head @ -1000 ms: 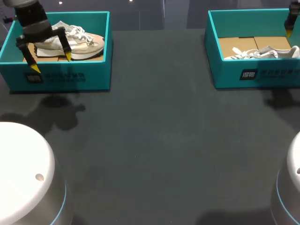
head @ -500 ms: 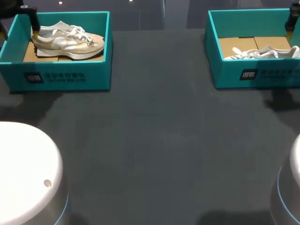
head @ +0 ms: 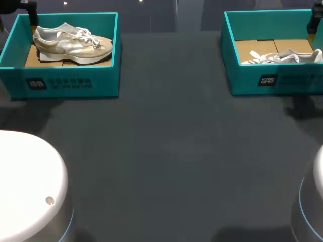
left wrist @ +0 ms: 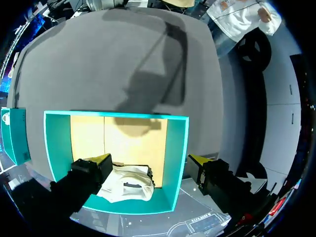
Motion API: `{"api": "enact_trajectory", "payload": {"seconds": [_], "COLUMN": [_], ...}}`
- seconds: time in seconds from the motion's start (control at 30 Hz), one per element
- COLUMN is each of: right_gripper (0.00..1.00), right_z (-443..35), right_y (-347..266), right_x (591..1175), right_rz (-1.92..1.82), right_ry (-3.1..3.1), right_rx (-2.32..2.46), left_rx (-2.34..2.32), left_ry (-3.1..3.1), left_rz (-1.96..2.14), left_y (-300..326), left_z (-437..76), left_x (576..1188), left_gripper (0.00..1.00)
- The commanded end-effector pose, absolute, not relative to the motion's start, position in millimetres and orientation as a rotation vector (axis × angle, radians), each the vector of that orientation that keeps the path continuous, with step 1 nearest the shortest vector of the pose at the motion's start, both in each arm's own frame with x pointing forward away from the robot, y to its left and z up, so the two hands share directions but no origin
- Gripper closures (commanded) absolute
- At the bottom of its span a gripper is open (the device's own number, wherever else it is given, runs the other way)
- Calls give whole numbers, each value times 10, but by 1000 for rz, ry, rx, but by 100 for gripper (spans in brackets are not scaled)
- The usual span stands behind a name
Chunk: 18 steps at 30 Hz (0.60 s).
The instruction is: Take the shoe out of the shoebox, open the shoe tongue, remove and reinsert the insole, then place the shoe into the shoebox
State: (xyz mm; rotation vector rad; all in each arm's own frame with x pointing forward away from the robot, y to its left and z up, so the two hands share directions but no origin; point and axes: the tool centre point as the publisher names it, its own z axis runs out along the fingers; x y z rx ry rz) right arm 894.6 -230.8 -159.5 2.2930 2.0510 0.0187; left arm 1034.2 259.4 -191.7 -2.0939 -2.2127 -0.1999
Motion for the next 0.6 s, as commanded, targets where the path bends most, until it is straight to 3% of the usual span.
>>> {"api": "enact_trajectory", "payload": {"seconds": [0.03,0.6], "right_gripper": [0,0], "right_z": [-1596,-1596], "right_y": [-2305,-2305], "right_x": [8940,8940], "right_rz": [19,19], "right_ry": [2050,2050], "right_rx": [2293,2293], "left_rx": [-2123,-2241], "left_ry": [-2180,-2102], "left_rz": [-178,-182], "left_y": [2829,3066], "left_z": [-1965,-2318], "left_x": [10797,11807], "left_gripper": [0,0]}}
